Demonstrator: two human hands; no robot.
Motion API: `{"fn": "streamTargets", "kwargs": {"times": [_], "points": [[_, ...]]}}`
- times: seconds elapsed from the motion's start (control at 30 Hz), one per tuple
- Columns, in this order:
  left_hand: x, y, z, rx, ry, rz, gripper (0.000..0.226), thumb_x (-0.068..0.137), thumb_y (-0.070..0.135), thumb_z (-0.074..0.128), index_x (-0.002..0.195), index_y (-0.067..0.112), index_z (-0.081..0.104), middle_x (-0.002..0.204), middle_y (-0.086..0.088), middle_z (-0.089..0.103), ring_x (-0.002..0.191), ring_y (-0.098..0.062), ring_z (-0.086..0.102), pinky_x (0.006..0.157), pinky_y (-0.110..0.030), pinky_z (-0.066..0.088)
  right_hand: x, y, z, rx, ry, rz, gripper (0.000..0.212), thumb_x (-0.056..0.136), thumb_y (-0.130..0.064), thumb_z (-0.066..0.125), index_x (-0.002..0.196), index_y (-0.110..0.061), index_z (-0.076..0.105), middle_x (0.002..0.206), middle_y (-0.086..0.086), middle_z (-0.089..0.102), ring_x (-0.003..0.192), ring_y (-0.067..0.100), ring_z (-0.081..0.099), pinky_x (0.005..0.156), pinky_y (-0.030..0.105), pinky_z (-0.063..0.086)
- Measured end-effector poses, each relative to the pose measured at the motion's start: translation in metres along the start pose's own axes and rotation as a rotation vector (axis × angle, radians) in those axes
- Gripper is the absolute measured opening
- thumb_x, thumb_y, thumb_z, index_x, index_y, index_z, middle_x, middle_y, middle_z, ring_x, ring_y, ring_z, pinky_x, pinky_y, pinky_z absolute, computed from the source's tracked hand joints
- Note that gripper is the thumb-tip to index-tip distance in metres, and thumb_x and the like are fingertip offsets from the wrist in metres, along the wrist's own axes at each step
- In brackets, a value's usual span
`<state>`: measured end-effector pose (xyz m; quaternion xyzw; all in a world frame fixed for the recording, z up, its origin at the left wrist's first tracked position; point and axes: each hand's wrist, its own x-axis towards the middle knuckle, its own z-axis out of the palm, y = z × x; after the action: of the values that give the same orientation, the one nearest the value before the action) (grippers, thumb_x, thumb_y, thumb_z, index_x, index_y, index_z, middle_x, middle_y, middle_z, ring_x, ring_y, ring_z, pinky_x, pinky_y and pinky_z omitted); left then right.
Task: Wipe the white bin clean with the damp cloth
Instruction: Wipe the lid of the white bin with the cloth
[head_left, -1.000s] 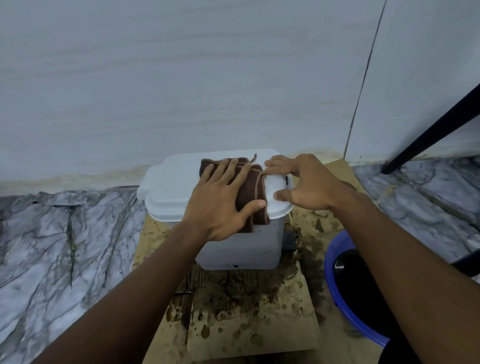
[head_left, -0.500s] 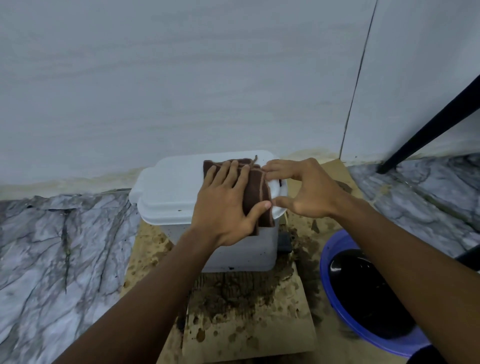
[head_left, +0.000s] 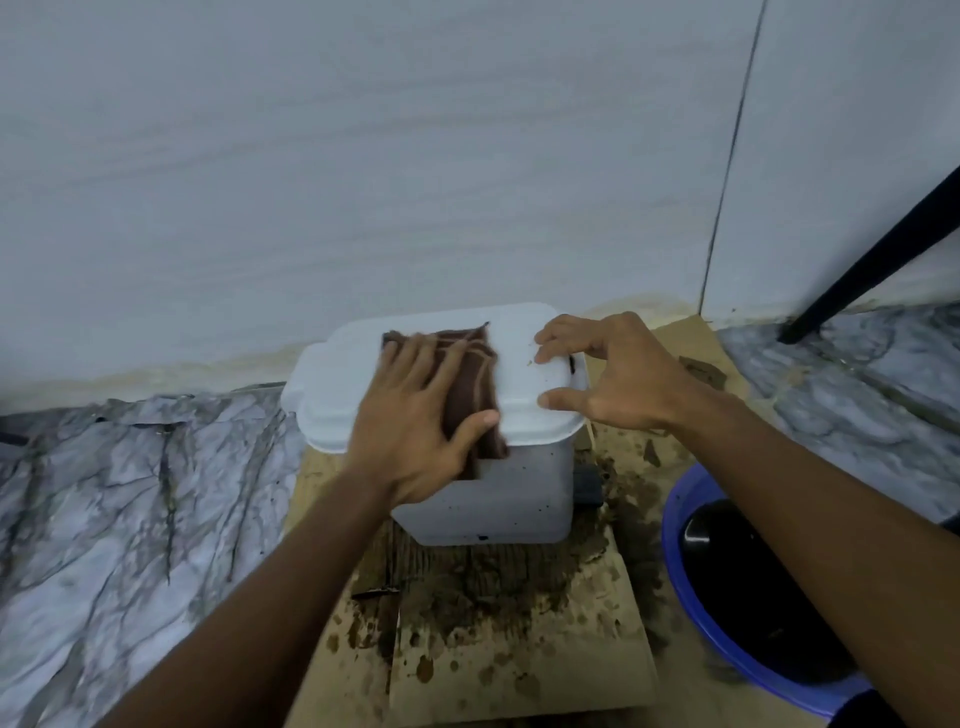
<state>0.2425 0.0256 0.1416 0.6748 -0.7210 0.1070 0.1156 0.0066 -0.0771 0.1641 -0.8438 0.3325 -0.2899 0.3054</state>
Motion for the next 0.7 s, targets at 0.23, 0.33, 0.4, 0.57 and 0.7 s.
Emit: {"fn": "streamTargets", "kwargs": {"times": [0.23, 0.33, 0.4, 0.57, 0.7], "points": [[0.004, 0.012, 0.008, -0.038, 0.018, 0.038, 0.071, 0.100, 0.067, 0.031, 0.156, 0.023, 0.036, 0.161, -0.009, 0.037, 0.151, -0.027, 0.028, 0.125, -0.044, 0.019, 0.006, -0.004, 0.002, -0.016, -0.005, 0.023, 0.040, 0.063, -0.022, 0.092, 0.100, -0.015, 0.078, 0.120, -0.002, 0.070, 0.114, 0.010, 0.063, 0.101, 0.036, 0.051], [-0.014, -0.040, 0.003, -0.104, 0.024, 0.095, 0.062, 0.102, 0.059, 0.041, 0.153, 0.023, 0.042, 0.159, -0.006, 0.040, 0.149, -0.026, 0.032, 0.123, -0.046, 0.026, 0.007, -0.004, 0.005, -0.022, 0.006, 0.055, 0.036, 0.062, -0.022, 0.092, 0.095, -0.019, 0.076, 0.120, -0.005, 0.069, 0.115, 0.014, 0.064, 0.101, 0.044, 0.052], [-0.027, -0.083, -0.004, -0.123, -0.028, 0.065, 0.065, 0.101, 0.061, 0.038, 0.155, 0.025, 0.039, 0.162, -0.003, 0.035, 0.152, -0.023, 0.026, 0.124, -0.047, 0.024, 0.005, -0.005, 0.006, -0.006, 0.010, 0.060, 0.034, 0.063, -0.020, 0.092, 0.092, -0.018, 0.074, 0.118, -0.006, 0.069, 0.113, 0.014, 0.065, 0.101, 0.044, 0.051], [-0.041, -0.128, -0.014, -0.126, -0.141, -0.079, 0.079, 0.095, 0.075, 0.026, 0.159, 0.031, 0.026, 0.168, 0.003, 0.019, 0.156, -0.019, 0.011, 0.127, -0.045, 0.013, 0.005, -0.008, 0.010, -0.003, -0.007, 0.073, 0.044, 0.066, -0.017, 0.090, 0.105, -0.018, 0.071, 0.115, -0.006, 0.069, 0.108, 0.015, 0.066, 0.101, 0.041, 0.052], [-0.020, -0.070, -0.007, -0.023, -0.078, -0.040, 0.080, 0.097, 0.074, 0.022, 0.159, 0.023, 0.026, 0.166, -0.009, 0.025, 0.154, -0.026, 0.016, 0.127, -0.043, 0.004, 0.005, -0.009, 0.009, 0.045, -0.017, 0.085, 0.039, 0.067, -0.011, 0.089, 0.099, -0.022, 0.069, 0.120, -0.005, 0.068, 0.112, 0.013, 0.064, 0.102, 0.035, 0.051]]}}
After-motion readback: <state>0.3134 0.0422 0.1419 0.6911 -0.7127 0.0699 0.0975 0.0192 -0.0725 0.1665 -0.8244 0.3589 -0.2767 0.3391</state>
